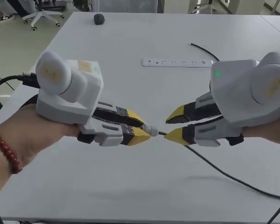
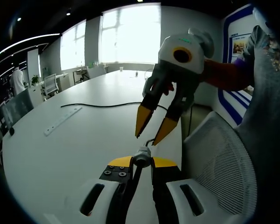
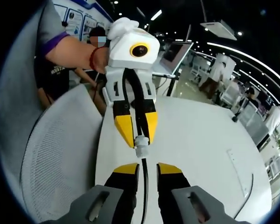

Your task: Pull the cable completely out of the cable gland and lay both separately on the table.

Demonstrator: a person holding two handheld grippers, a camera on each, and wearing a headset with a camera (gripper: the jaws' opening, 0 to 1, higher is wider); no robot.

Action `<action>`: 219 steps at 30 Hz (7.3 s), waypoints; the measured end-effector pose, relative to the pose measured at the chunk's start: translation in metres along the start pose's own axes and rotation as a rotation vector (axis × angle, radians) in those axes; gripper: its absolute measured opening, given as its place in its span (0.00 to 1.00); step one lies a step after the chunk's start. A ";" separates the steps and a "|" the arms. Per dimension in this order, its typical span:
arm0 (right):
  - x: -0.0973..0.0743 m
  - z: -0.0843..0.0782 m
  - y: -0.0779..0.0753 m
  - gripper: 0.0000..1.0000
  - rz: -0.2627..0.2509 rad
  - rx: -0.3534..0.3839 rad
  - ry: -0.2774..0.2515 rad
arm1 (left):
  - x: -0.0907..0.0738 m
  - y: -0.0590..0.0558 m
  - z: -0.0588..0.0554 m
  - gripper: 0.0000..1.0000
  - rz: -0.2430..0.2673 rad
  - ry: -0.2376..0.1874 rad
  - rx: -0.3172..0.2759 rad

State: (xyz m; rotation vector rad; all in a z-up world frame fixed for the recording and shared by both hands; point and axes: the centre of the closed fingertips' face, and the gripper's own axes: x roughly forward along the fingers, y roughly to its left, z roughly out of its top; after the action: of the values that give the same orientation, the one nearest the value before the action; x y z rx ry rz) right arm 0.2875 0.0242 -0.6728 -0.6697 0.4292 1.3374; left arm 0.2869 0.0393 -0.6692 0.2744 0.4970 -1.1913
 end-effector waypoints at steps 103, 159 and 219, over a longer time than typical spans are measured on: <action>-0.020 -0.141 -0.086 0.00 -0.203 0.273 0.266 | -0.031 0.029 -0.004 0.16 0.108 -0.056 -0.041; 0.037 -0.222 -0.175 0.09 -0.318 0.604 0.405 | 0.010 0.032 -0.017 0.16 0.063 -0.039 -0.060; -0.043 -0.151 -0.060 0.99 -0.438 0.575 0.015 | -0.001 0.032 -0.013 0.16 0.129 -0.077 -0.088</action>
State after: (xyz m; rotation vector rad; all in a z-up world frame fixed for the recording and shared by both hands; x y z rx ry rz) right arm 0.3511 -0.1137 -0.7457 -0.2668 0.6072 0.7397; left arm 0.3136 0.0578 -0.6817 0.1818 0.4564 -1.0479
